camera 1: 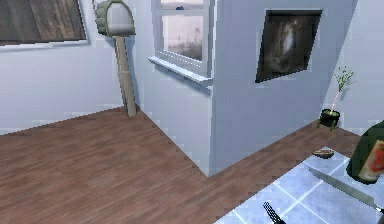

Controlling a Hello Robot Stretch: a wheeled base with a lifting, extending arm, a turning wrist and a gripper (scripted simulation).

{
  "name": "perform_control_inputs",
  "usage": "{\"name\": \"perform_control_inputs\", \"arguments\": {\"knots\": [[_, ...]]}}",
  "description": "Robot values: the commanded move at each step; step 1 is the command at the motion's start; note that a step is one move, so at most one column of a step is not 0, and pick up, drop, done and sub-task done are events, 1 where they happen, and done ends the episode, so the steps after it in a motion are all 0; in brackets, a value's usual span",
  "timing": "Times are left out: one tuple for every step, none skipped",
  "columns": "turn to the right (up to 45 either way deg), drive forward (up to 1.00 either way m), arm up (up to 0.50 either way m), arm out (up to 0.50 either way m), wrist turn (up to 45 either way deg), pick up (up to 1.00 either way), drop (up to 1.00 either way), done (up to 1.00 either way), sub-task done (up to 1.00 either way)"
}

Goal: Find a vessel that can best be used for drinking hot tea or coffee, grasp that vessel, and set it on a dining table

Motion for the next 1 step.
{"name": "perform_control_inputs", "arguments": {"knots": [[0.0,0.0,-0.12,0.0,0.0,0.0,0.0,0.0,0.0]]}}
